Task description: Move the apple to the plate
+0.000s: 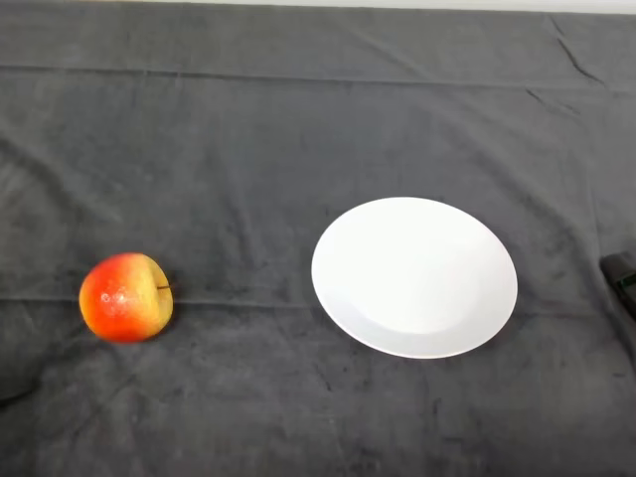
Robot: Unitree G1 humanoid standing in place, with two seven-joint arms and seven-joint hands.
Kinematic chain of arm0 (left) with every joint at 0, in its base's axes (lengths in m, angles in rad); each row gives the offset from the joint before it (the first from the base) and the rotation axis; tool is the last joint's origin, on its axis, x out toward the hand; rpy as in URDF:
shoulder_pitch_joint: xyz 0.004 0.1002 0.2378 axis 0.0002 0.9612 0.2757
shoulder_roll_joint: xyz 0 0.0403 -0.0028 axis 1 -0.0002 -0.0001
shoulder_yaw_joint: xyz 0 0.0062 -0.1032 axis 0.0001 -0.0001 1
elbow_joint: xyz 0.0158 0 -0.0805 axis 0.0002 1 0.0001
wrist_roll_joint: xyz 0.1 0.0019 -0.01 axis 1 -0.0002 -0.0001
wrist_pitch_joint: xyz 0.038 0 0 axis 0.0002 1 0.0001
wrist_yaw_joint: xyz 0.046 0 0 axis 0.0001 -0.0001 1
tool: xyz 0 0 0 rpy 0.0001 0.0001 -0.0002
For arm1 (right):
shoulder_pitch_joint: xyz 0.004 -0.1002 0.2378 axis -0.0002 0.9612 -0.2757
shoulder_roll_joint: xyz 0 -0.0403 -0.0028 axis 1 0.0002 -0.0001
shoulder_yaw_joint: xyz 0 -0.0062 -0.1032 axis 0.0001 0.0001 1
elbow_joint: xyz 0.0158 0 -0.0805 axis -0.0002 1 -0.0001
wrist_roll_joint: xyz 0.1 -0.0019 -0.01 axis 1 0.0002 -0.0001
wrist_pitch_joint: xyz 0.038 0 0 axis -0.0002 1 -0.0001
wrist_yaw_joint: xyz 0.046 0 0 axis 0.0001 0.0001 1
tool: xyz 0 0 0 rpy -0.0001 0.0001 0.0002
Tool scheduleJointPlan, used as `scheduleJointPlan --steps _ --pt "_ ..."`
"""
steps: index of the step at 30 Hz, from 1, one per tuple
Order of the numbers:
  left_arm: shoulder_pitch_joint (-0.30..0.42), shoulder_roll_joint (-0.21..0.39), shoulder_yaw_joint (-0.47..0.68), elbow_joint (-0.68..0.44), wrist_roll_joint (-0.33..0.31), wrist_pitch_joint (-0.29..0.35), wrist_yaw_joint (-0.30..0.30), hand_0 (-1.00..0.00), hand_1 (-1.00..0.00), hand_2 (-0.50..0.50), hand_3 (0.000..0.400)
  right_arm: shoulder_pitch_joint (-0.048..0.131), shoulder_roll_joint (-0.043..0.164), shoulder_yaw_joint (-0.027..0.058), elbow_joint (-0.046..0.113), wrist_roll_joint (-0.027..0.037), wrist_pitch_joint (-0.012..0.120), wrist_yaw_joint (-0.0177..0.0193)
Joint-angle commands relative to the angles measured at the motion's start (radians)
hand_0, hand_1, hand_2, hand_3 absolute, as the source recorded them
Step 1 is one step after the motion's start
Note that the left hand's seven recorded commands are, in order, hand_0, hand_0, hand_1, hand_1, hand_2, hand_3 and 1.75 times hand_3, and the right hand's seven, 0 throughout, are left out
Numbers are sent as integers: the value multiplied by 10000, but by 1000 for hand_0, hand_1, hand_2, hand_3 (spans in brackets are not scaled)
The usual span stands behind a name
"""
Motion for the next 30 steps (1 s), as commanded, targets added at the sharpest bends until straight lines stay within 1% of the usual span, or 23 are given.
scheduleJointPlan --steps 1,8,15,24,30 --pt "-354 -117 -183 -67 144 -191 35 0 0 0 0 -542 -314 -186 353 -137 87 31" --pt "-362 -465 -439 -976 58 -137 -125 0 0 0 0 -541 -310 -191 347 -144 87 30" --pt "-538 -981 -839 -1742 87 2 -162 0 0 0 0 -535 -303 -195 331 -151 86 24" --pt "-881 -1703 -1594 -2010 140 270 -169 0 0 0 0 -527 -293 -198 308 -159 86 14" --pt "-1085 -1855 -2063 -1931 -107 438 -432 0 0 0 0 -522 -288 -200 294 -164 87 7"
